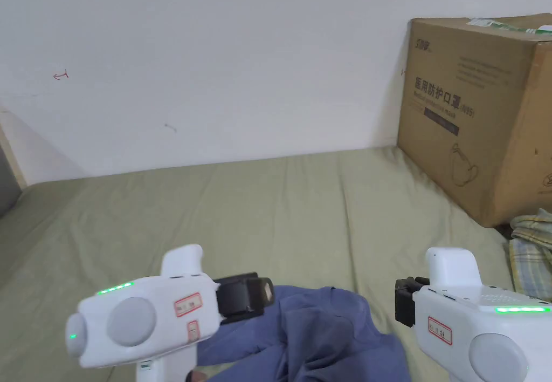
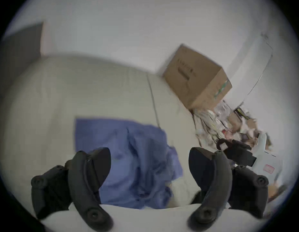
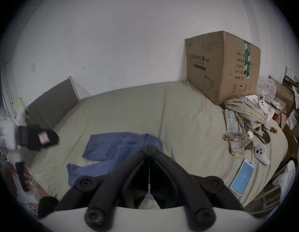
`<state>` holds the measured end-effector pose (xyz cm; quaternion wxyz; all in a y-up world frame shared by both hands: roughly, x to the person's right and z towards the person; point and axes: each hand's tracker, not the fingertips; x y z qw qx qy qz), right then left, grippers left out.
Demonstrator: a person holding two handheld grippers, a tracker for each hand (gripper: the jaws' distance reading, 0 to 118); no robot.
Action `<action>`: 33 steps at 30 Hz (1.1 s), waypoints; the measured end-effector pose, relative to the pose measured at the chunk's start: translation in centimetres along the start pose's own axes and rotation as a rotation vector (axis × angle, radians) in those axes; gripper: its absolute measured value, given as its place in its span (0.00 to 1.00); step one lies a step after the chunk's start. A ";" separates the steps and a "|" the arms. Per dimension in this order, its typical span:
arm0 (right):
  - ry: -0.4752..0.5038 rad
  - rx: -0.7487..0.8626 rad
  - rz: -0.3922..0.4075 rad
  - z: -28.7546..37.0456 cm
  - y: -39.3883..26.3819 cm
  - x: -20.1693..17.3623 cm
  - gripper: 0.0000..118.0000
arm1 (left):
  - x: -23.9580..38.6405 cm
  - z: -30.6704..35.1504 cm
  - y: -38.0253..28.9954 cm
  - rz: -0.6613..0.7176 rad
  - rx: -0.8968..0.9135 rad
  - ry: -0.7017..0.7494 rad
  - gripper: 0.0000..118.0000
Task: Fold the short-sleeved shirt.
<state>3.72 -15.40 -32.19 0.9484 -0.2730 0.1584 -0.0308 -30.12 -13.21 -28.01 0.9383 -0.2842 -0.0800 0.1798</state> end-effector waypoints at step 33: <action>-0.001 -0.177 -0.112 -9.1 -0.9 0.9 0.01 | -15.9 -5.5 -8.4 0.145 -0.427 0.261 0.04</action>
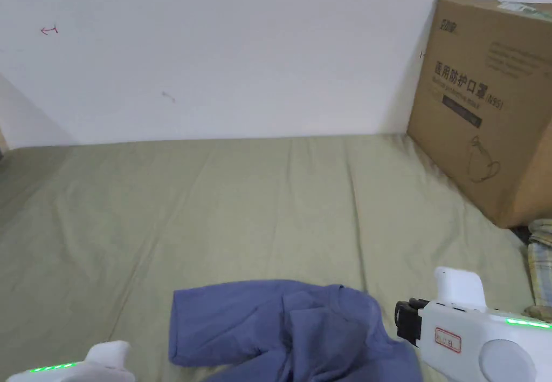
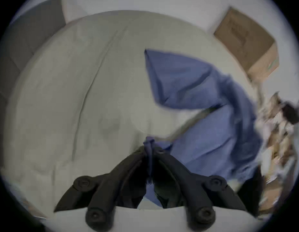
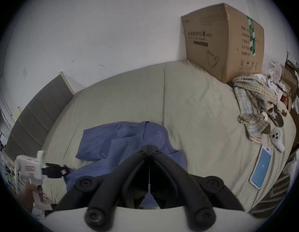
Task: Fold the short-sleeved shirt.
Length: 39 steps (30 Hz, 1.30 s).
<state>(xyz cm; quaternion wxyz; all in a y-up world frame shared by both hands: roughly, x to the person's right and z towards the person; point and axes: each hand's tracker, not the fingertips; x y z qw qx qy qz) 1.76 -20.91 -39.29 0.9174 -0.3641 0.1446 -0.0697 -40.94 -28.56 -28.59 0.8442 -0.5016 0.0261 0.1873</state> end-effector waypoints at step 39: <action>0.197 0.061 0.135 9.8 19.6 7.2 0.04 | -0.1 24.8 8.4 -0.132 0.594 0.099 0.04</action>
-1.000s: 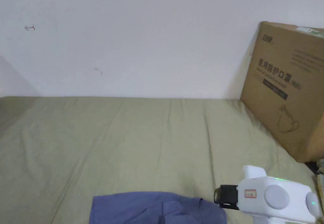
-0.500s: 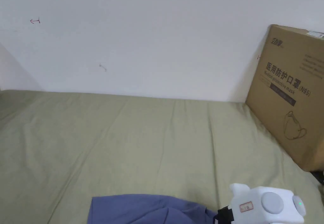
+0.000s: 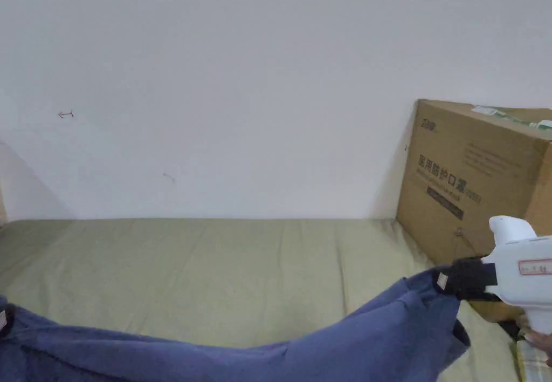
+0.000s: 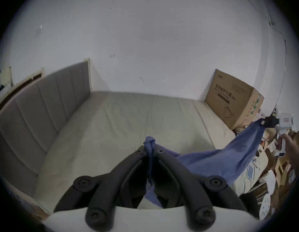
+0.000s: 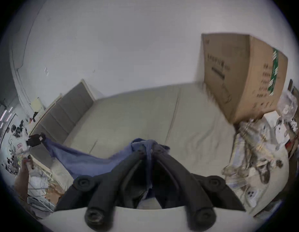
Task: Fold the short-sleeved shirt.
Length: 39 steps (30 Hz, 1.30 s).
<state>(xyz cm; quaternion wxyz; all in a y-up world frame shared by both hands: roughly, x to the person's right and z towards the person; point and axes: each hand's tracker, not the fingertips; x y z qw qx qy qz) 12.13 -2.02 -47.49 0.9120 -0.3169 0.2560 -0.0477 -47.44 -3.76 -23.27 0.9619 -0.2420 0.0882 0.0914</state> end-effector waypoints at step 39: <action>-0.217 -0.262 -0.161 -22.7 -7.8 8.6 0.04 | -2.7 -22.5 -5.5 0.088 -0.329 0.039 0.04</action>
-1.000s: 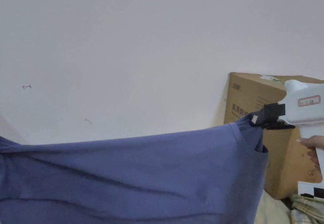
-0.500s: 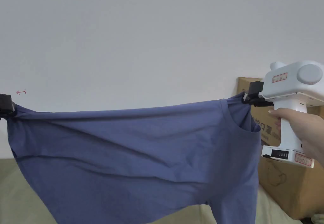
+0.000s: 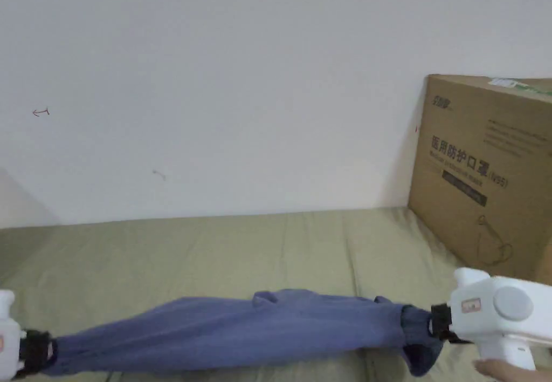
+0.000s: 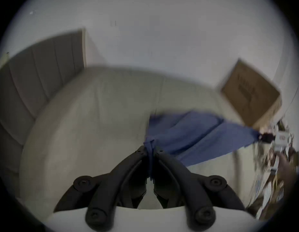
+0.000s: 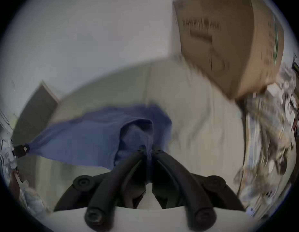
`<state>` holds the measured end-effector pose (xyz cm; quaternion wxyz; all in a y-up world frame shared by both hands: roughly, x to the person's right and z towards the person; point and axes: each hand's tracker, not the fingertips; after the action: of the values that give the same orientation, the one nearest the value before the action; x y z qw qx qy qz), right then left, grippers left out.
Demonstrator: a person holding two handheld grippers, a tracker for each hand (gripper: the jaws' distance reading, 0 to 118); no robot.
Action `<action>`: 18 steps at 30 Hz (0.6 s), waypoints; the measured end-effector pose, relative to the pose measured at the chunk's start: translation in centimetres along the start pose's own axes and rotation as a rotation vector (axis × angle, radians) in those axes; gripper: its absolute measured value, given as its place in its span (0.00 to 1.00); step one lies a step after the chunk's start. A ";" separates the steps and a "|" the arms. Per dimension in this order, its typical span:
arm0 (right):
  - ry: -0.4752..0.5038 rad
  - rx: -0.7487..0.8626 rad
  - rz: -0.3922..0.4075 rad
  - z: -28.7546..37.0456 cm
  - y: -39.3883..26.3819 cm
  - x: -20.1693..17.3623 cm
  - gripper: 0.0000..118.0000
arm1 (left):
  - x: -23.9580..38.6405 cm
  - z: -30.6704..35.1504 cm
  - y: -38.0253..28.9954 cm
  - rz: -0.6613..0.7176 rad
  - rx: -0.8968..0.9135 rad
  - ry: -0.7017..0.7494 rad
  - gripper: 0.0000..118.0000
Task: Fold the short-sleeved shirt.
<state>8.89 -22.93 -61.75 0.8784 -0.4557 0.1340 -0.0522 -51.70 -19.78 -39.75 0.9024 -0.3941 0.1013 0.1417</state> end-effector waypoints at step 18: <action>0.035 -0.407 0.175 8.7 -22.2 5.8 0.04 | -4.7 7.3 -19.7 -0.068 -0.463 -0.063 0.04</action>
<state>17.62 -30.16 -39.99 0.7670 -0.6093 0.1960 0.0445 -48.99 -28.00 -20.06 0.7949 -0.5893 0.0244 0.1428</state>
